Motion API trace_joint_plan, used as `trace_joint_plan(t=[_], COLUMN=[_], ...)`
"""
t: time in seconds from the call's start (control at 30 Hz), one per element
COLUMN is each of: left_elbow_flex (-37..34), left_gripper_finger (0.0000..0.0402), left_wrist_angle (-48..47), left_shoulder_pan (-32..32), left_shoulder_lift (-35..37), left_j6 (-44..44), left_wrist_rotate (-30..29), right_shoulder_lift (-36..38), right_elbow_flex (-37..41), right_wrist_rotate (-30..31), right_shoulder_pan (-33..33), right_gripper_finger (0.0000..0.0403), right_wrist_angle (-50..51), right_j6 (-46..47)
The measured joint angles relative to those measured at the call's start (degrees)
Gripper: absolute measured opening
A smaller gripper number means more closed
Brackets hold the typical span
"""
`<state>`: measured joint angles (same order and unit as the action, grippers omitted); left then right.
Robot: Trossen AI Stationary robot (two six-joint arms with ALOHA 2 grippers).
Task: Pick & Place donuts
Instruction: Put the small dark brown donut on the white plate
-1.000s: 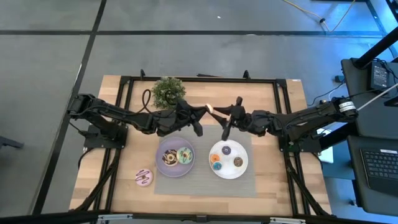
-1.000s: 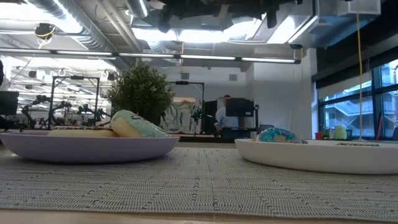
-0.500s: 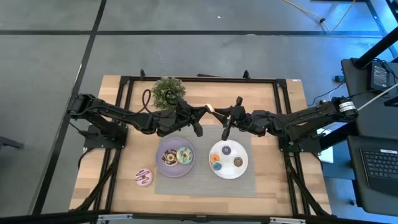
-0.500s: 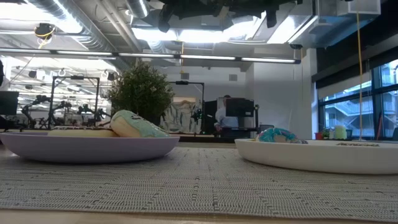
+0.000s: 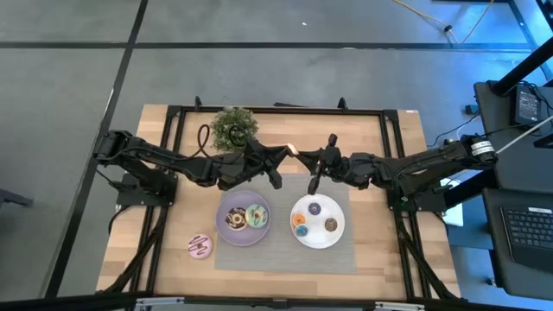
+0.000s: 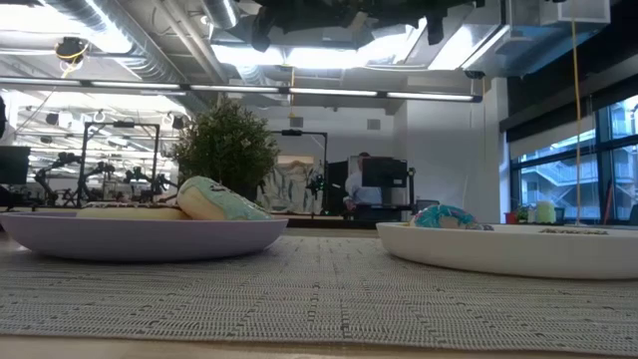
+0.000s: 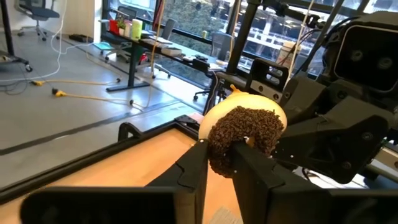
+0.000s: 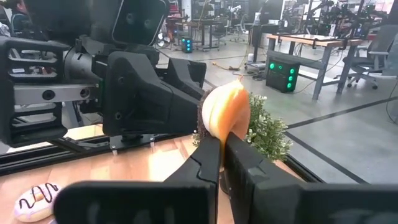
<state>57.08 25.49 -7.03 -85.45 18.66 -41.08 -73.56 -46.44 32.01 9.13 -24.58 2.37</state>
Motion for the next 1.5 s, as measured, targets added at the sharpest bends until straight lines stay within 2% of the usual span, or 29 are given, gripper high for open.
trace_joint_plan(t=[0.47,0.83,0.93,1.0,1.07,1.23,1.3,1.37,1.5], left_elbow_flex=[-0.02,-0.02,-0.02,-0.02,-0.02,-0.02,-0.02,-0.02,-0.02], left_gripper_finger=[0.0162,0.0167,0.0167,0.0166,0.0166,0.0166,0.0166,0.0166,0.0166], left_wrist_angle=[-1.38,-12.65,-16.20,-17.69,-18.39,-18.99,-18.95,-18.77,-18.88], left_shoulder_pan=[0.00,-2.34,-3.56,-4.33,-5.00,-5.75,-5.74,-5.55,-5.46], left_shoulder_lift=[0.98,8.03,10.17,11.45,12.30,13.41,13.42,13.42,13.42], left_j6=[-1.90,-3.41,-2.97,-2.93,-2.93,-2.93,-2.92,-2.15,0.95], left_wrist_rotate=[1.57,1.62,1.58,1.54,1.39,1.05,1.05,1.05,1.06], right_shoulder_lift=[0.01,0.40,1.87,3.51,5.11,7.89,7.72,7.03,6.19], right_elbow_flex=[0.08,0.09,0.09,0.09,0.09,0.09,0.11,1.15,5.96], right_wrist_rotate=[1.14,1.99,-0.10,-3.76,-10.00,-35.43,-43.29,-47.32,-50.95], right_shoulder_pan=[0.02,0.02,0.19,0.20,0.20,0.58,1.95,4.03,7.80], right_gripper_finger=[0.0018,0.0019,0.0019,0.0019,0.0019,0.0020,0.0020,0.0020,0.0020], right_wrist_angle=[0.00,0.24,4.23,11.00,18.14,31.62,35.91,37.52,37.46], right_j6=[-0.66,-0.99,6.05,14.30,22.50,36.59,40.57,43.36,48.77])
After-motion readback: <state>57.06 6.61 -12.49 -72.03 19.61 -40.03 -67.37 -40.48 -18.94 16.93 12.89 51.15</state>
